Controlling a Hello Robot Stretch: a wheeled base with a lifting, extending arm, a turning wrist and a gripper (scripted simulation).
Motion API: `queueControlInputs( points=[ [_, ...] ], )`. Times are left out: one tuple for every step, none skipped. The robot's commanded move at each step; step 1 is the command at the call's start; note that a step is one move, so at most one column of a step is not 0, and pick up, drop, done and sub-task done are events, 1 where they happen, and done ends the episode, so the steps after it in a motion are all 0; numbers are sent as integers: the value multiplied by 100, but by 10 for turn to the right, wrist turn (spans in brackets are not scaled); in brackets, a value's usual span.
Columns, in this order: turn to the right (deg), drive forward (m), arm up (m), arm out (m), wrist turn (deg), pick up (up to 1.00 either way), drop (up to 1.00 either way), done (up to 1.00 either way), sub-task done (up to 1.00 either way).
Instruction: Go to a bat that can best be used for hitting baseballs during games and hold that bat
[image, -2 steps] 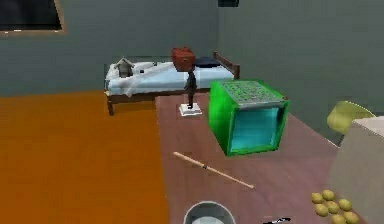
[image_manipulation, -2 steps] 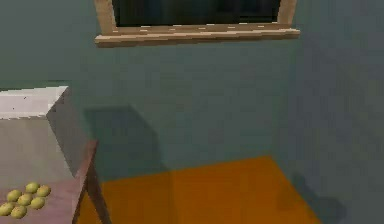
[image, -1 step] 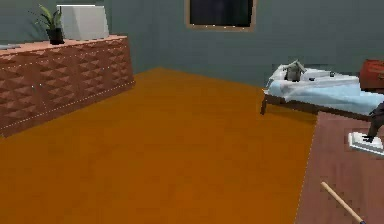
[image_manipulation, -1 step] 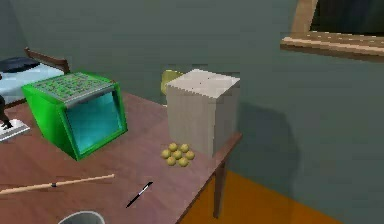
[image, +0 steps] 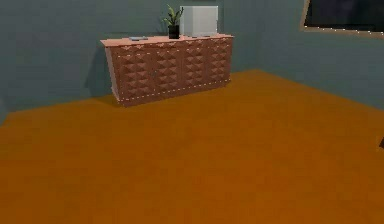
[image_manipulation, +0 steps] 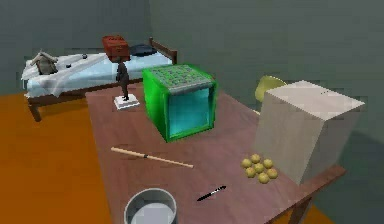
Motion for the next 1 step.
queueControlInputs(
  points=[
    [0, 0, 50, 0, 0, 0, 0, 0, 0]
  ],
)
